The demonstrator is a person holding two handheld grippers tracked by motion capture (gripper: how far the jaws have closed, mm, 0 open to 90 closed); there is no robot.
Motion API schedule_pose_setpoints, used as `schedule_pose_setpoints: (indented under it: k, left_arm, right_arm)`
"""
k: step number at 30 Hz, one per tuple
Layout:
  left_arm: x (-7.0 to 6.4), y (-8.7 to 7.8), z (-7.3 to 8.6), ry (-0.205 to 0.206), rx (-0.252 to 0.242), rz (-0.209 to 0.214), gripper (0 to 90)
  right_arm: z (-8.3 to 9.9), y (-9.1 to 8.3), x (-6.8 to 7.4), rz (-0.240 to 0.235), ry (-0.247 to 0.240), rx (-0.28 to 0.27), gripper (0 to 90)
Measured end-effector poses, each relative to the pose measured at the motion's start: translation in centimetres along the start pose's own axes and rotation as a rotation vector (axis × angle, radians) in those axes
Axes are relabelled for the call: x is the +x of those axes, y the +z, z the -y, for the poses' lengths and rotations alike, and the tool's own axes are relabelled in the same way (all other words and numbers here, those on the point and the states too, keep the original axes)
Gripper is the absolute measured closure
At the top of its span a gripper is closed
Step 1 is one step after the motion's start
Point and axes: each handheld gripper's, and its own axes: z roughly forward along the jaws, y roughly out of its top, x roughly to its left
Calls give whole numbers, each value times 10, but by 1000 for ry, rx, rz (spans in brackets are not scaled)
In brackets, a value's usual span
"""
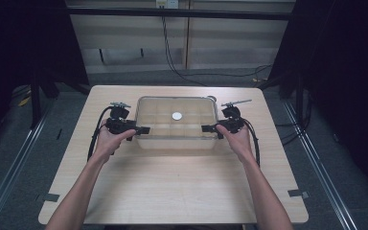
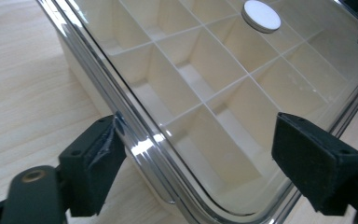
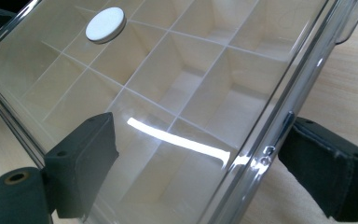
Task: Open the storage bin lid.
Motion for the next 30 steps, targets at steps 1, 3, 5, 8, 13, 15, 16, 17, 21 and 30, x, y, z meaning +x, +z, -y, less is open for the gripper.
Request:
schedule_pose_setpoints:
  k: [1,3,5,8,13,15,16,17,21,30]
  left_arm:
    - [0,1,0,-8,-2,10,161]
    - [0,2,-1,-8,0,12,154]
    - [0,2,-1,-5,2,9,157]
    - [2,-1,-1,-2,-1,5,187]
    - [4,-2,2,-19,-27,15,234]
    - [5,-2,2,-21,-34,13,243]
    - [5,-3,2,-17,-32,15,250]
    - [5,-3,2,-19,-33,14,251]
    - [2,-5,2,4,-43,-4,259]
    - [3,-6,3,11,-60,-4,287]
  right_arm:
    - [0,0,-1,-2,4,2,111]
    - [-1,1,-1,-3,11,2,109]
    - [-1,3,-2,-5,23,3,97]
    - [-2,6,0,8,36,3,82]
    - [-6,5,8,74,-3,-1,92]
    - [-7,5,9,80,-5,-3,96]
    - [-6,5,8,81,-2,-7,105]
    - [-6,4,8,80,2,-8,114]
    - [-5,1,4,52,44,-43,147]
    - [-2,-2,-2,32,69,-83,204]
